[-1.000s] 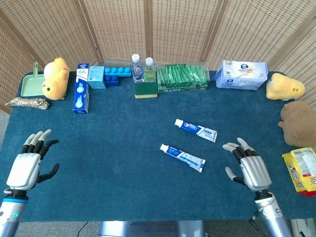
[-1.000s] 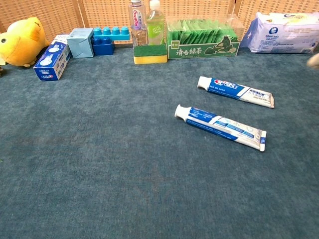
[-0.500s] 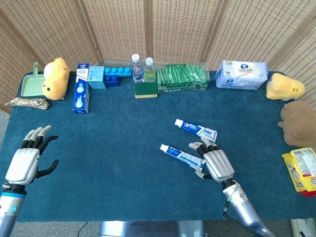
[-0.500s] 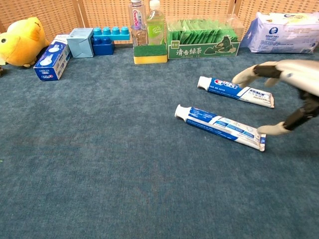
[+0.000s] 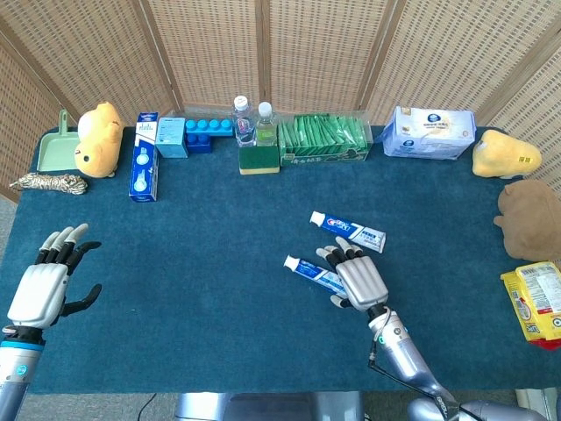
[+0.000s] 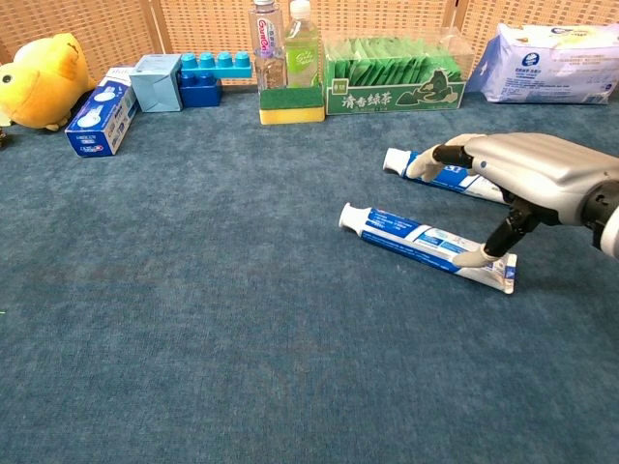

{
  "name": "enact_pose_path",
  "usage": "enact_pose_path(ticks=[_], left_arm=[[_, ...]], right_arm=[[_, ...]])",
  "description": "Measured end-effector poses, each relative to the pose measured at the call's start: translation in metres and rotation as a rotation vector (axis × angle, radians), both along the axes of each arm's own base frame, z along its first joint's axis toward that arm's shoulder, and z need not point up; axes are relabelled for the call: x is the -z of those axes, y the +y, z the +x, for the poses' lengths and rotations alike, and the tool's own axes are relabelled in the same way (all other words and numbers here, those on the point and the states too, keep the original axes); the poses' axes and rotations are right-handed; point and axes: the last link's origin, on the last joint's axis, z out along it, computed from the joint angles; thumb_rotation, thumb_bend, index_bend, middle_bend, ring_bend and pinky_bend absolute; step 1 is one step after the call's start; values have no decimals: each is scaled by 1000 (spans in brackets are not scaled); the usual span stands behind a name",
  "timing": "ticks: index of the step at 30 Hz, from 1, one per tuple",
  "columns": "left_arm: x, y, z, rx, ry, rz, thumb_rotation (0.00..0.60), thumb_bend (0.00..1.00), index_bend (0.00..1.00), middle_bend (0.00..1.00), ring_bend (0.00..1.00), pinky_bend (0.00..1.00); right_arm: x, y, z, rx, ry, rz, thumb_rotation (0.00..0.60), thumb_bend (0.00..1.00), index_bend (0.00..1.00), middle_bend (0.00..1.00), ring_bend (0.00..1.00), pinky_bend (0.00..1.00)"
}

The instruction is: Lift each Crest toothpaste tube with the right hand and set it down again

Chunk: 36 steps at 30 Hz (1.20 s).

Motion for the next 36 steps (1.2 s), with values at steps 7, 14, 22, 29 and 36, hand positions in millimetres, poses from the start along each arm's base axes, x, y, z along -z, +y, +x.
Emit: enact_pose_path(ticks=[7, 14, 22, 29, 36], left_arm=[[-1, -2, 2, 3, -3, 3, 600, 297, 193, 63, 10, 25], [-2, -4, 2, 1, -6, 4, 600, 296, 193, 63, 10, 25], [-5, -5, 4, 6, -7, 10, 600, 297, 192, 63, 9, 25], [-4, -6, 7, 14, -9, 8, 600, 296, 193, 63, 10, 25], [-4, -7, 8, 16, -11, 7, 600, 296, 194, 63, 9, 25]], right_arm=[[11, -5, 1, -14, 30, -5, 600, 143, 177, 224, 73, 214], [23, -8, 0, -34, 70, -7, 600, 143, 177, 225, 73, 214], [24, -15, -9, -61, 132, -43, 600, 145, 179, 225, 73, 214], [16, -27, -21, -66, 178, -81, 600, 147, 186, 226, 78, 214], [10, -26, -20, -65, 161, -54, 600, 240, 243, 232, 113, 214]])
